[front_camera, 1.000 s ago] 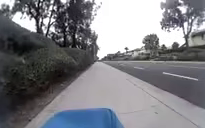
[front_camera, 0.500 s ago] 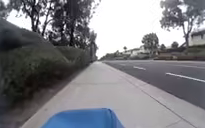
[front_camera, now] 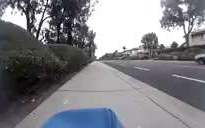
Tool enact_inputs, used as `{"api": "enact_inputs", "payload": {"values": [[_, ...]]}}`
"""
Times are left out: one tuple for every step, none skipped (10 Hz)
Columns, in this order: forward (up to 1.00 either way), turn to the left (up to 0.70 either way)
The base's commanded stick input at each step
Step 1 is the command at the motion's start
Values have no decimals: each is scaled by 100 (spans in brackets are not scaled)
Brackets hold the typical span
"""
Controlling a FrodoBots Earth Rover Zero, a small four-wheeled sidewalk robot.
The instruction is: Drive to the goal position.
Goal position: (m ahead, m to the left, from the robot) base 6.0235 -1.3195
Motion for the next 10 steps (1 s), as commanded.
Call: {"api": "enact_inputs", "payload": {"values": [[100, 0], [100, 0], [100, 0], [100, 0], [100, 0], [100, 0], [100, 0], [100, 0], [100, 0], [100, -27]]}}
